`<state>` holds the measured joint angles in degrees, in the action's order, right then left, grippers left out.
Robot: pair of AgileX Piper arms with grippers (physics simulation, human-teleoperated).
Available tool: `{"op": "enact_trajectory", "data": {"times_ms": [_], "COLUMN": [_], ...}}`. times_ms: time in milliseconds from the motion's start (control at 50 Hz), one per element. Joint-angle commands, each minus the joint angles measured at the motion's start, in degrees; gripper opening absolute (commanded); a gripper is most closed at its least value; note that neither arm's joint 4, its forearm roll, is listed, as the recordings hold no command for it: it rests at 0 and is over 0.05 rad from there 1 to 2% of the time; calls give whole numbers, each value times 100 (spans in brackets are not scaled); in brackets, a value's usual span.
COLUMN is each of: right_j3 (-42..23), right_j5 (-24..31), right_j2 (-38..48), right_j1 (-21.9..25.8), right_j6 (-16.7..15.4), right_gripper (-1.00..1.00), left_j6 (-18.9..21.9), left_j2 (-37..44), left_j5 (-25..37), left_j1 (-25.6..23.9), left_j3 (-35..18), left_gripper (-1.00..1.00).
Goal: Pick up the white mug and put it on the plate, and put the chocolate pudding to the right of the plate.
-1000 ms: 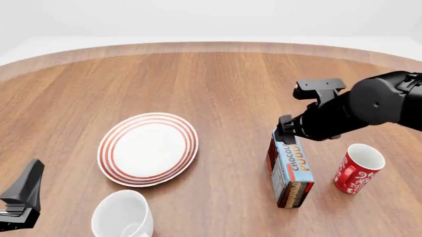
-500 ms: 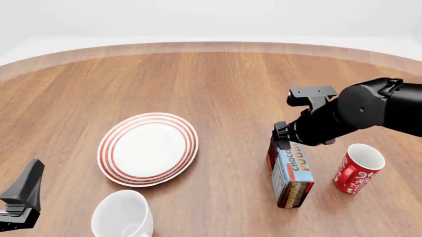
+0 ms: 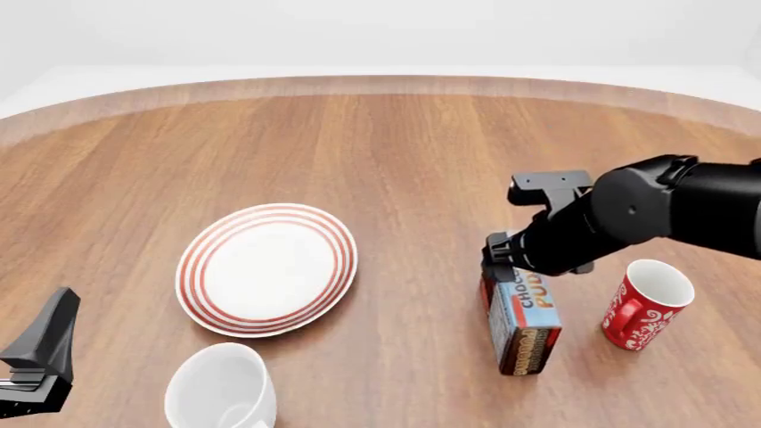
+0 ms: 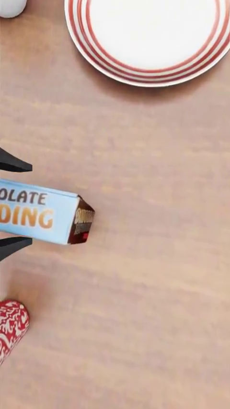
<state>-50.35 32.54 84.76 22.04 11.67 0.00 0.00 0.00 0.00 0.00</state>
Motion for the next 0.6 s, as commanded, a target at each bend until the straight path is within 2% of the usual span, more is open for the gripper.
{"op": "enact_trajectory", "data": {"times_ms": [20, 240, 260, 600], "right_j3": [36, 98, 21, 296], "right_j5": [-41, -47, -131, -345], "right_j2": [101, 113, 416, 353], "right_j1": [55, 19, 0, -29], "right_j6": [45, 70, 24, 50], "right_gripper": [100, 100, 100, 100], "left_j6": [0, 0, 0, 0], "left_j2": [0, 0, 0, 0], "left_j5": [0, 0, 0, 0], "left_j1": [0, 0, 0, 0], "left_j3": [0, 0, 0, 0], "left_gripper": [100, 100, 100, 100]}}
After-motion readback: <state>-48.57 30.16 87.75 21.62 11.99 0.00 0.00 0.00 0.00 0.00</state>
